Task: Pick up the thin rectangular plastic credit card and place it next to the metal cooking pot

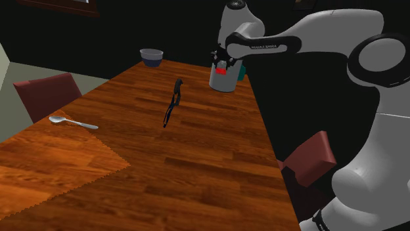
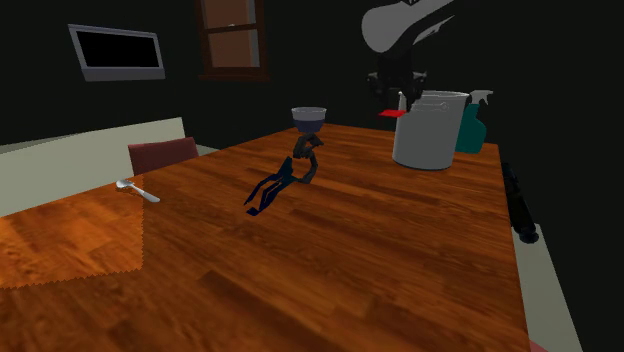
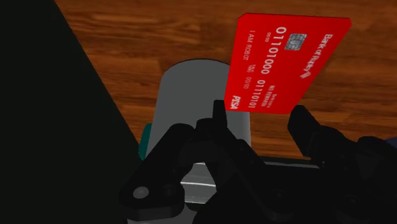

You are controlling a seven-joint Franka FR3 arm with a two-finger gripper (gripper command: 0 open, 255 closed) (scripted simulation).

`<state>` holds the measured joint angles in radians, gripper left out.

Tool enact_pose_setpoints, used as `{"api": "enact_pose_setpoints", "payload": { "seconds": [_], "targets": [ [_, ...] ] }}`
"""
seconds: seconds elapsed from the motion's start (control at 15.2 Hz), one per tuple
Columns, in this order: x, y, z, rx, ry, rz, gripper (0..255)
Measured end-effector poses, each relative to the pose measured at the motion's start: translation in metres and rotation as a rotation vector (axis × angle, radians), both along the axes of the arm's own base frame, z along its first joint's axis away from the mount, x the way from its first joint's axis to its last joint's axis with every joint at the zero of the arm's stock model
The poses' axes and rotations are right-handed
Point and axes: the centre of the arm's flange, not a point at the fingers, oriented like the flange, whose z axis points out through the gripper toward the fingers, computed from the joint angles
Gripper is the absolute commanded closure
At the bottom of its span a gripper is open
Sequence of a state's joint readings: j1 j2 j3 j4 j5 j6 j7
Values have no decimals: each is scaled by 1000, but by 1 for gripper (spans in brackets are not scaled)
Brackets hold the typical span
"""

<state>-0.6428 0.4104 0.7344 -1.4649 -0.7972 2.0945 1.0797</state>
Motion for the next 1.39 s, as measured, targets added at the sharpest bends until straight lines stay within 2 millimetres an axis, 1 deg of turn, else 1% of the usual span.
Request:
{"api": "enact_pose_setpoints", "payload": {
  "seconds": [1.39],
  "targets": [
    [1,-1,-110,0,0,0,255]
  ]
}}
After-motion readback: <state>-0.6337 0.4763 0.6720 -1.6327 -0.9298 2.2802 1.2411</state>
